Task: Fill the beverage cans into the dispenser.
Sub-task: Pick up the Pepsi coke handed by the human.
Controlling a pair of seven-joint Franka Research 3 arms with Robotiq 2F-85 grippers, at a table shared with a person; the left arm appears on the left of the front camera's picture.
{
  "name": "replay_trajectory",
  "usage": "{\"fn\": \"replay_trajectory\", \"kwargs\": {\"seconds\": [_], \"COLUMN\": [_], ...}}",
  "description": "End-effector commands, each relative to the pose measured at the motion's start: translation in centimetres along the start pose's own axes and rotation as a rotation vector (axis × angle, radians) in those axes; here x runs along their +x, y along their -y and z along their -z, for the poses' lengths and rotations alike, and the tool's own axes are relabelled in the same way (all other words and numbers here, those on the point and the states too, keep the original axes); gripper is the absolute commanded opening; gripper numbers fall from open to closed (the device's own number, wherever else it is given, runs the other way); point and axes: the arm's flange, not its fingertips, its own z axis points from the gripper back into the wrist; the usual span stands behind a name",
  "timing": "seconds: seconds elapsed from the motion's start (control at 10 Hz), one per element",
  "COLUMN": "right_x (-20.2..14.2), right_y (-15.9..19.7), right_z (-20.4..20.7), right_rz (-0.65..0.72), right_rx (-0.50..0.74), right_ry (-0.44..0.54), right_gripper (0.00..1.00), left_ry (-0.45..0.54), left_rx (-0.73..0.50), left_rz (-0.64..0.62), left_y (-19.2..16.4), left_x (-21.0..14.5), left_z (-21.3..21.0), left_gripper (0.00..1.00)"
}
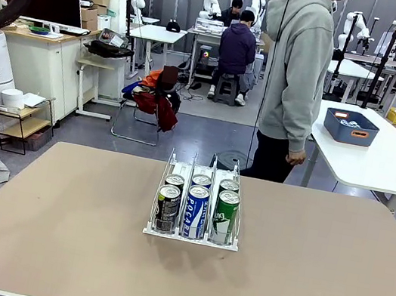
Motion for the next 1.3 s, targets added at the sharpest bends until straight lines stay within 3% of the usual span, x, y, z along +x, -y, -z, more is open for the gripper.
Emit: {"fn": "replay_trajectory", "kwargs": {"seconds": [0.0, 1.2], "right_x": [-0.04, -0.04], "right_y": [-0.08, -0.08], "right_z": [-0.08, -0.08], "right_rz": [0.004, 0.004], "right_rx": [0.001, 0.001], "right_ry": [0.000, 0.000], "right_gripper": [1.00, 1.00], "left_ry": [0.004, 0.004], "left_rx": [0.006, 0.006], "left_rz": [-0.007, -0.007], "left_y": [0.01, 0.01], "left_x": [-0.07, -0.07], "left_z": [-0.02, -0.02], "left_gripper": [1.00, 1.00]}}
